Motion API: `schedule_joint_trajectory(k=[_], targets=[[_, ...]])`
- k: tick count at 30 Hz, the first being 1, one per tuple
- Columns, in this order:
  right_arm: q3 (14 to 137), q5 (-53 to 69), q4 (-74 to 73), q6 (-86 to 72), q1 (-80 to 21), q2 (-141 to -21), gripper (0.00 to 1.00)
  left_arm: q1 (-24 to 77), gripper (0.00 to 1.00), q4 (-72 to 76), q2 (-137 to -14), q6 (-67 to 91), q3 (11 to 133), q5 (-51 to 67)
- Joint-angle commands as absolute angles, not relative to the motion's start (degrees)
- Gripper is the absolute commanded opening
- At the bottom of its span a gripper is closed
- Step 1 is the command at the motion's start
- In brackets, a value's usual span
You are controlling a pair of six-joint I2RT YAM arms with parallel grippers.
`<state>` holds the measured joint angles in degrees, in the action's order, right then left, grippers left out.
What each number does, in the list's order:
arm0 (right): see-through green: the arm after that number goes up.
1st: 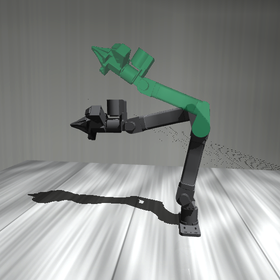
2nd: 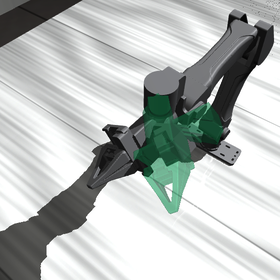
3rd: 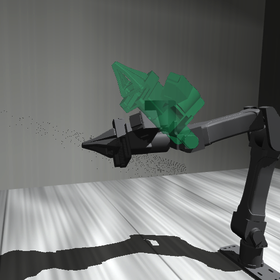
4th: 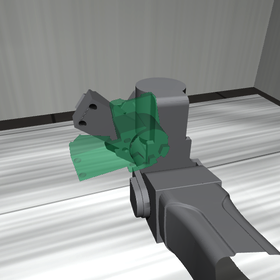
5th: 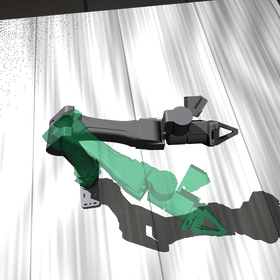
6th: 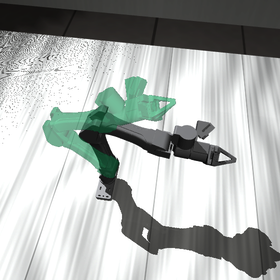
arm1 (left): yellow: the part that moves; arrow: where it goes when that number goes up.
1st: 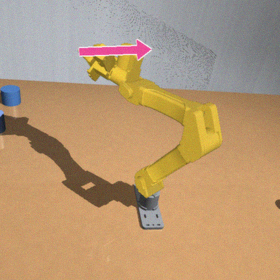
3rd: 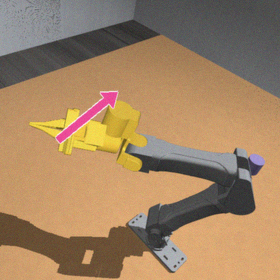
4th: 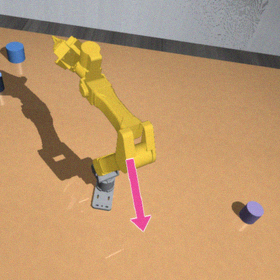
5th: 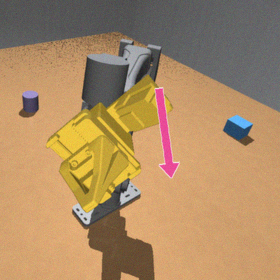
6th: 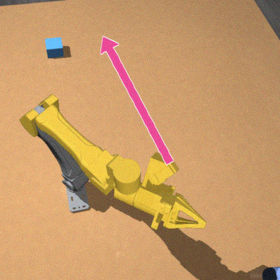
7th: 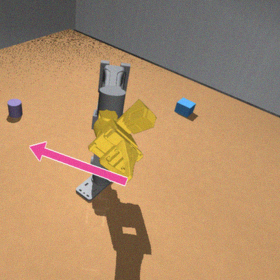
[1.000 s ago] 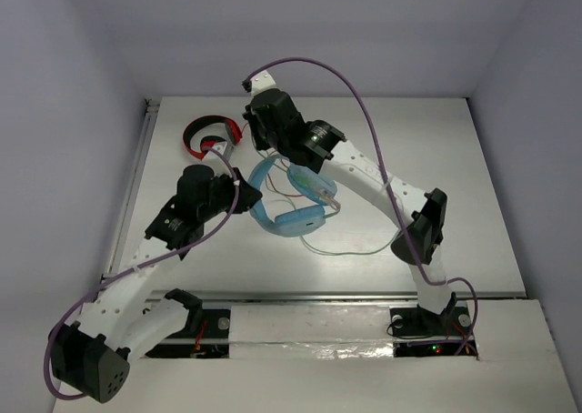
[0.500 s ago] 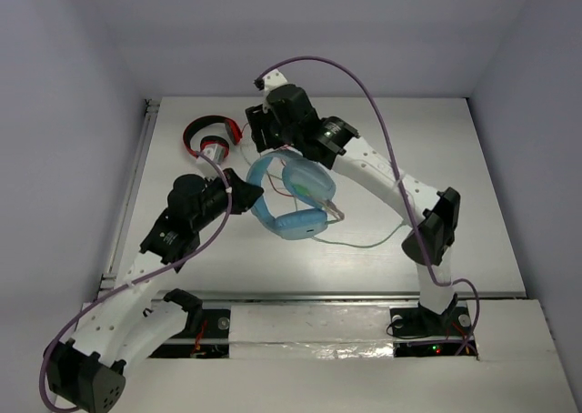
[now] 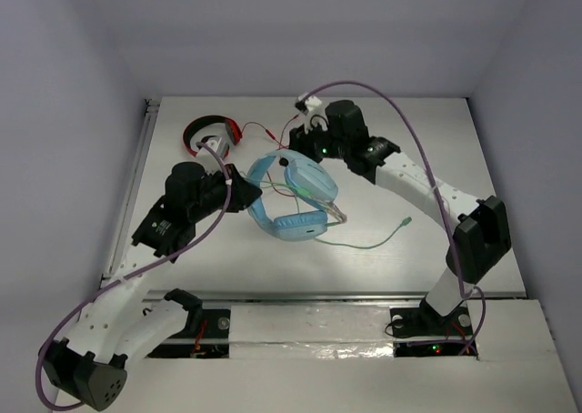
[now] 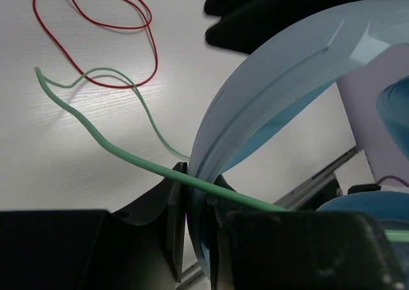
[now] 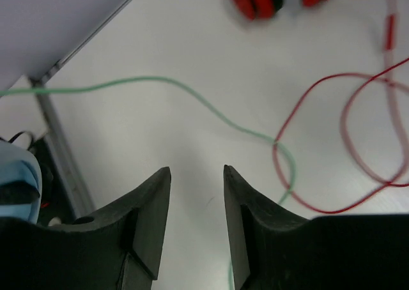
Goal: Wrap the headphones
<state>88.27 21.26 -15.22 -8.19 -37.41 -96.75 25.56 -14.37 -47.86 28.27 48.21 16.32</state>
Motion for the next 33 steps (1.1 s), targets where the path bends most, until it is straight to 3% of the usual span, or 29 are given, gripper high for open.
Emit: schedule_joint_trajectory(k=[1, 4, 6, 9, 13, 18, 33], targets=[[79.6, 36.6, 2.6, -9.0, -38.2, -94.1, 0.44, 25.8, 0.00, -15.2, -47.6, 28.6, 54.3, 22.0], [75.9, 41.1, 9.5, -11.2, -38.2, -94.0, 0.48, 25.8, 0.00, -16.3, -48.9, 28.0, 57.0, 24.0], [75.2, 41.2, 11.7, -12.3, -38.2, -94.8, 0.62, 25.8, 0.00, -16.8, -49.7, 27.8, 58.8, 27.0], [75.7, 42.4, 14.8, -12.7, -37.7, -97.6, 0.75, 25.8, 0.00, -17.3, -50.6, 28.0, 60.3, 30.8], [77.8, 46.7, 16.2, -10.8, -37.7, -102.1, 0.82, 25.8, 0.00, -18.1, -51.3, 28.1, 61.4, 34.0], [85.1, 49.6, 10.4, -7.0, -37.7, -107.5, 0.85, 25.8, 0.00, -18.7, -51.9, 28.8, 62.4, 40.0], [84.6, 57.7, 28.1, -17.9, -37.7, -112.0, 0.84, 25.8, 0.00, -19.9, -51.7, 30.1, 62.4, 46.0]])
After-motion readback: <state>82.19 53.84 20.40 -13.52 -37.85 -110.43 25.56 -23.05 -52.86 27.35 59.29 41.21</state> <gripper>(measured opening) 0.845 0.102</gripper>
